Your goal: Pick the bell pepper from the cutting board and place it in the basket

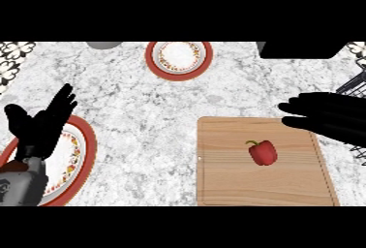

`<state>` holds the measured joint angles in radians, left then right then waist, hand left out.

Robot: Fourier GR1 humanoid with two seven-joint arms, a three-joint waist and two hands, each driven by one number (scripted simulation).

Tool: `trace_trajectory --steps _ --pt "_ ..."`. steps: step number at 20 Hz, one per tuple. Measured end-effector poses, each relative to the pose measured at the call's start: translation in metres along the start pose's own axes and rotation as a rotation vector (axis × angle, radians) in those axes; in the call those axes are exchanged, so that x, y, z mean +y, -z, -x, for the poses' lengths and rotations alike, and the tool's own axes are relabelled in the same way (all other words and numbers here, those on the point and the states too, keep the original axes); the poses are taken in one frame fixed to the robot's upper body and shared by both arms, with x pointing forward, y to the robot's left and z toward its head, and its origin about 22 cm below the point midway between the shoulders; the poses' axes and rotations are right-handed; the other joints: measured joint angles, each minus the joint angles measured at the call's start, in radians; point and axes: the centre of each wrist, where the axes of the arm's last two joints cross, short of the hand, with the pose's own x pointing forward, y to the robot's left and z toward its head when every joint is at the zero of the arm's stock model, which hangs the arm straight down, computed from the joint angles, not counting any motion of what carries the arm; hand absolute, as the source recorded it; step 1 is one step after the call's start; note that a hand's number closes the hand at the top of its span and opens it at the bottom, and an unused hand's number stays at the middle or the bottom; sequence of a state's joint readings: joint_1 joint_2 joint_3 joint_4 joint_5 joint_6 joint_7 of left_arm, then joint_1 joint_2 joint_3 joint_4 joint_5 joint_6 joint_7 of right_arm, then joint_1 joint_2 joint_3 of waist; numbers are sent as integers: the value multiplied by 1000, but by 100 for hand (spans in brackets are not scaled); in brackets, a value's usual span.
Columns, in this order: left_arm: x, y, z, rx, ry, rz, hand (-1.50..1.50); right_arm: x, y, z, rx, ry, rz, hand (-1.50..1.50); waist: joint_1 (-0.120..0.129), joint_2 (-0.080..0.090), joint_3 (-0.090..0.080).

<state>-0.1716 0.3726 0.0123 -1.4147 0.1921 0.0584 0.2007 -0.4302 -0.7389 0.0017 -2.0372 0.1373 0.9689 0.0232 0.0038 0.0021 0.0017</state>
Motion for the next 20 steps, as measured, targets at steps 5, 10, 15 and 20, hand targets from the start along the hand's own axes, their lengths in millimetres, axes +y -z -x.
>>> trace_trajectory --steps 5,10,15,20 --pt "3 3 -1 -7 1 1 0 43 18 21 -16 16 45 -150 4 2 0" --pt "-2 7 -2 -4 3 0 0 82 41 43 -53 71 87 -150 3 1 -1" --pt "5 8 -2 -4 3 -6 0 112 67 54 -48 87 82 -150 2 0 -1" --pt "4 9 -5 -2 2 5 0 136 79 70 -1 53 23 -150 2 -1 -1"
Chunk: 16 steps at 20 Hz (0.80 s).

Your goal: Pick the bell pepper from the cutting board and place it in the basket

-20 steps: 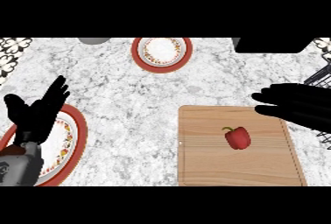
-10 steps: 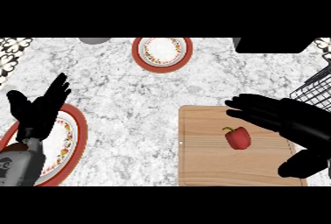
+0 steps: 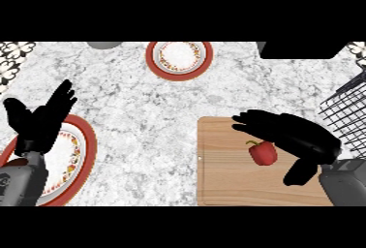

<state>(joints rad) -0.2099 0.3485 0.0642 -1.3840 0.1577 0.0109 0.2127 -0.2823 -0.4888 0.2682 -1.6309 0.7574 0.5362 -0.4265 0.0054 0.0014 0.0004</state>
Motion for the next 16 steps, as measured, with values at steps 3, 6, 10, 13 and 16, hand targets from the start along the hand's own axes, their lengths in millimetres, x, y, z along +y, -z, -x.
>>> trace_trajectory --steps 3,6,10,13,16 --pt "-1 -1 -3 0 -5 -2 0 12 7 8 22 -31 -31 -150 0 0 0" --pt "-1 1 1 1 -3 -5 0 12 9 10 30 -49 -48 -150 -2 -1 0" --pt "-4 1 1 5 -2 -10 0 8 7 14 28 -51 -53 -150 -3 -1 0" --pt "-5 3 4 3 -1 -7 0 4 2 22 24 -43 -48 -150 -4 -1 0" --pt "-8 0 1 1 -5 -6 0 7 5 29 16 -30 -56 -150 -3 -1 0"
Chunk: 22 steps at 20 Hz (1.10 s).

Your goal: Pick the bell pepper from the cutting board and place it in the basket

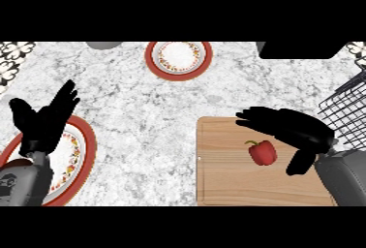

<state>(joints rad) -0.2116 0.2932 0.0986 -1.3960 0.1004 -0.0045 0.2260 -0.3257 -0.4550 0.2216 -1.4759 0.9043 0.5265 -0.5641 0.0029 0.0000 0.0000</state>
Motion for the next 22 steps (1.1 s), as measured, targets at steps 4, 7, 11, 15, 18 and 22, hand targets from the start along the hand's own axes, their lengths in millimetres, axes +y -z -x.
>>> trace_trajectory --steps 4,7,11,15,18,22 --pt "6 1 -4 2 4 -3 0 10 -4 1 -19 4 -9 -150 -1 0 0" --pt "8 0 2 9 0 -4 0 10 -11 6 -23 -6 -7 -150 -2 0 0" --pt "3 -5 1 6 0 -3 0 22 -10 10 -16 -31 -9 -150 -1 0 0" --pt "7 2 -4 1 4 -6 0 30 2 11 1 -58 -28 -150 -1 0 0" --pt "9 -1 -4 4 3 -6 0 43 11 10 7 -77 -36 -150 -1 0 0" --pt "6 -3 -4 6 3 -2 0 51 15 7 -11 -147 -68 150 -1 -1 -1"
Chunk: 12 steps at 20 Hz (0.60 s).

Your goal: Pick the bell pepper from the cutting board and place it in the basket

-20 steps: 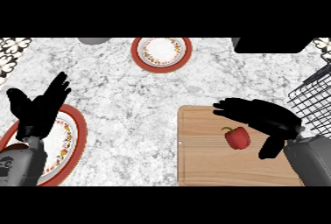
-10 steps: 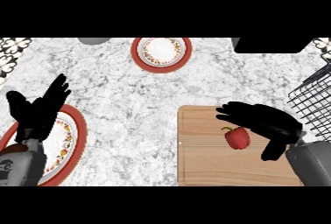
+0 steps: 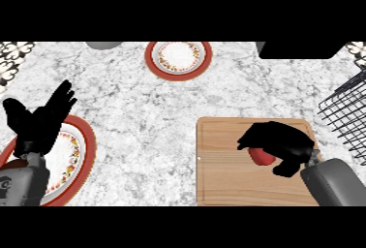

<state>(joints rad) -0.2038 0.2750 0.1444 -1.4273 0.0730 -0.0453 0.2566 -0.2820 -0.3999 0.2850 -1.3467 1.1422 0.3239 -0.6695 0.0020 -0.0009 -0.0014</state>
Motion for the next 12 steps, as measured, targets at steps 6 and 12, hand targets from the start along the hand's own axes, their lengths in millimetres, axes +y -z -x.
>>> trace_trajectory --steps 6,12 --pt "-2 5 6 -5 -2 -7 0 3 3 -2 -20 -64 -20 150 -2 -4 -5" --pt "0 3 4 -1 -2 -7 0 5 13 4 169 26 48 150 -9 -7 -10"
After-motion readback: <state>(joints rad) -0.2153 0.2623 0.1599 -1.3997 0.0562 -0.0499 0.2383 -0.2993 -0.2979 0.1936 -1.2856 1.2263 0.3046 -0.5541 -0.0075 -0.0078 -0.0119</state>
